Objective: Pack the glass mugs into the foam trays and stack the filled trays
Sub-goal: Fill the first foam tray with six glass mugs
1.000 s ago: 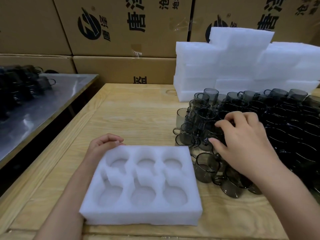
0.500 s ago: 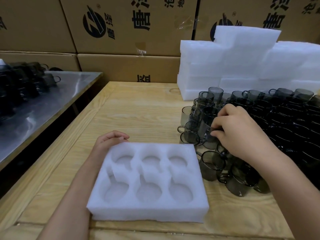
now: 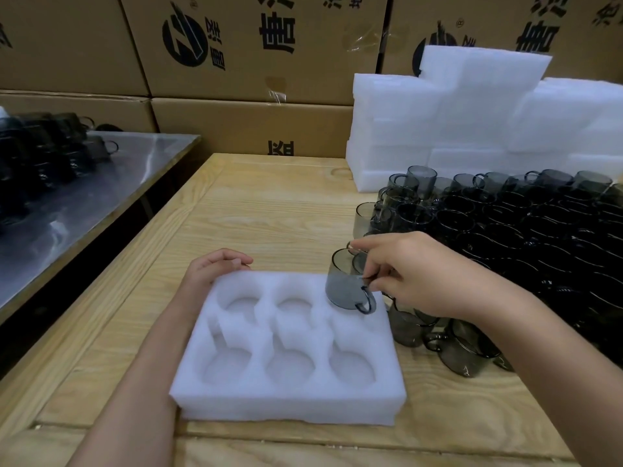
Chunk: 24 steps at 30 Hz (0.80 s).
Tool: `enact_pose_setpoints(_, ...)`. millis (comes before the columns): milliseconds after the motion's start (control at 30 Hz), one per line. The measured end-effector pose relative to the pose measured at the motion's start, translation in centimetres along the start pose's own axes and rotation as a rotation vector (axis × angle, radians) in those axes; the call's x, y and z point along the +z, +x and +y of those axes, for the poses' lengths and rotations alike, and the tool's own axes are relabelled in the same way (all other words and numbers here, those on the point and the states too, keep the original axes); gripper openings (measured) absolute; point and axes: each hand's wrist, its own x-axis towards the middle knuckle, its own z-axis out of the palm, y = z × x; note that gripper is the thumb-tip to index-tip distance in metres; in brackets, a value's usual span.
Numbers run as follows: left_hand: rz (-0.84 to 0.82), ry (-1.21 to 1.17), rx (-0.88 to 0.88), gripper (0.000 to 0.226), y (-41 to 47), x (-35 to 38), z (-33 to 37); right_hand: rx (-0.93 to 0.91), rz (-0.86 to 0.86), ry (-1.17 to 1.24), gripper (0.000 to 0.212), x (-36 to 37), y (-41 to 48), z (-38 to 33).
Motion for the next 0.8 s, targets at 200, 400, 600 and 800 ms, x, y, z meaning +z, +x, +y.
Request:
enact_pose_setpoints(200,0.008,-0.025,-0.009,0.018,-0.1,0.1,0.0,-0.021,-0.060,-0.073,0.005,0.1,-0.1,0.2)
enact_pose_setpoints(400,0.008,-0.006,-0.006,0.019,0.0,0.0,-0.1,0.007,-0.140,-0.116,0.011,0.0,0.1,-0.2)
enact_pose_setpoints(600,-0.011,0.020,-0.002,0.018,0.2,-0.1,-0.3,0.123,-0.019,-0.054,0.043,1.3,-0.3,-1.6)
enact_pose_setpoints(800,-0.011,0.037,-0.009,0.019,0.3,-0.3,-0.4,0.052,0.005,-0.145,0.076,6.3,1.2,-3.3)
